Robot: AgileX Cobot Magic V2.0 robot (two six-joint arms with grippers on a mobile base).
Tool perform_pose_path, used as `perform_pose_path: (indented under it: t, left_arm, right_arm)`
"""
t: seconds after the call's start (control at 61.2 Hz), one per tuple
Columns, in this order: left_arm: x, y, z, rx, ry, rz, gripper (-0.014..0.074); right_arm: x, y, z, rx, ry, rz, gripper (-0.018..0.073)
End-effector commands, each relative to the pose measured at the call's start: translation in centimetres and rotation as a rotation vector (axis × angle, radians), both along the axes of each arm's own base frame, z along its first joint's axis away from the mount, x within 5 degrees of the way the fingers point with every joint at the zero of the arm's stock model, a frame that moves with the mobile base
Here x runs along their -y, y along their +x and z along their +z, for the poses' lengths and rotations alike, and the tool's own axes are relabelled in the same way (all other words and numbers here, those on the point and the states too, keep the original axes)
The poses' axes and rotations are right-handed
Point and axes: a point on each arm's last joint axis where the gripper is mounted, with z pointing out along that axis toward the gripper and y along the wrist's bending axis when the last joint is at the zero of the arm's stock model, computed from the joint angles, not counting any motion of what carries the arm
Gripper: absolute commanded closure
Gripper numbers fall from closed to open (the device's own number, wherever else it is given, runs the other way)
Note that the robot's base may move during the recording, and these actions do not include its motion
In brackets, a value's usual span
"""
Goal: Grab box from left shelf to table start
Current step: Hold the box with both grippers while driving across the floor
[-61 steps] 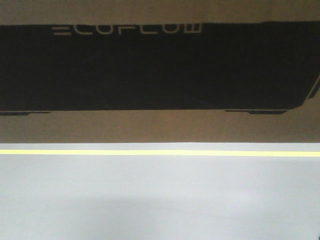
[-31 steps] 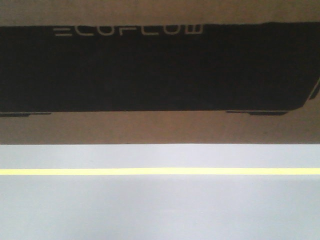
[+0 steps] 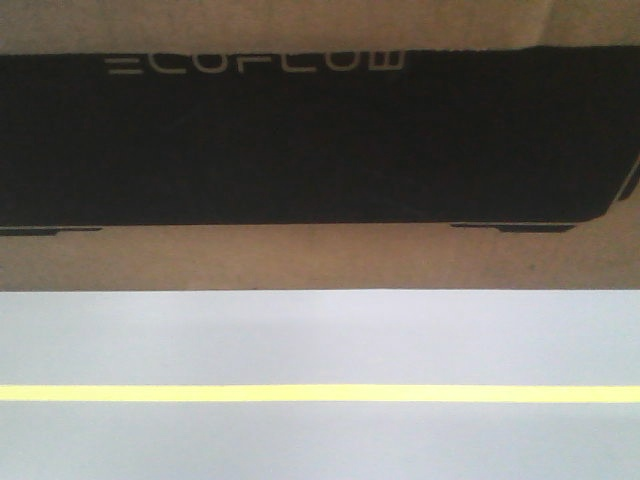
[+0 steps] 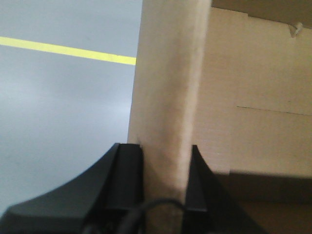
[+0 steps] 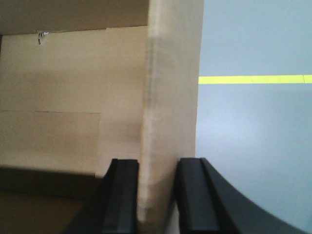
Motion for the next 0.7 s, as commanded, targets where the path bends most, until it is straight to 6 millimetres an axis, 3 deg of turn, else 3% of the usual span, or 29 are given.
perform_pose_path:
  t: [0.0, 0.686]
  left_arm:
    - [-0.62, -0.15, 2.57, 0.214, -0.024, 0.044, 0.0682]
    - [-0.60, -0.17, 2.54, 0.210, -0.026, 0.042, 0.0682]
  right_arm:
    - [1.03, 0.33, 1.51, 0.143, -0.086, -0.082, 0.0541]
    - [1.03, 0.32, 1.51, 0.142, -0.086, -0.082, 0.0541]
